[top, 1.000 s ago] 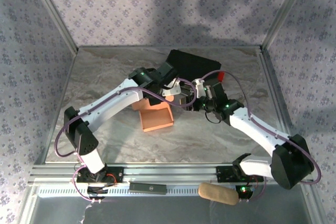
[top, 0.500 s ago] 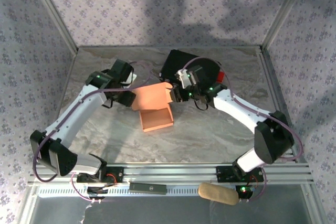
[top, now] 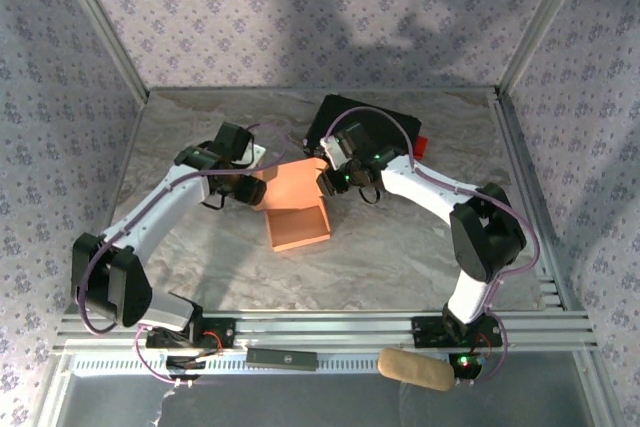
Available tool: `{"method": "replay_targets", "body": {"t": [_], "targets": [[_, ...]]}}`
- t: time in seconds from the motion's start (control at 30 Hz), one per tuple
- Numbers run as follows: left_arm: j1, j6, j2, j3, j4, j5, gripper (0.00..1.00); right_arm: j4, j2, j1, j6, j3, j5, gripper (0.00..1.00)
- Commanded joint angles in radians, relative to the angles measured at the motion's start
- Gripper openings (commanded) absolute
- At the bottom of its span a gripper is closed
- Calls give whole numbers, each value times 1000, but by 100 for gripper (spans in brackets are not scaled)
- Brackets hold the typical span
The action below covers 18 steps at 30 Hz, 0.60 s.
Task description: Fold the paper box
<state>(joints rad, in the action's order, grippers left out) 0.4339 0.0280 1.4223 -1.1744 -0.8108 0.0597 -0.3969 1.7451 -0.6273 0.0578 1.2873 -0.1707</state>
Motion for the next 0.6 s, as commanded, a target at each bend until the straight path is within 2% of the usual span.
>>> {"method": "replay_targets", "body": {"t": [0.0,0.17,0.57], "targets": [[4,6,7,15,59,-26,59,-15,-8,-7,-15,29,13,44],[14,-17,11,40,81,-18,56,-10,-9,-15,-6,28,13,39],[60,-121,41,35,88,11,37,-23,-20,-53,31,30,98,29]]}}
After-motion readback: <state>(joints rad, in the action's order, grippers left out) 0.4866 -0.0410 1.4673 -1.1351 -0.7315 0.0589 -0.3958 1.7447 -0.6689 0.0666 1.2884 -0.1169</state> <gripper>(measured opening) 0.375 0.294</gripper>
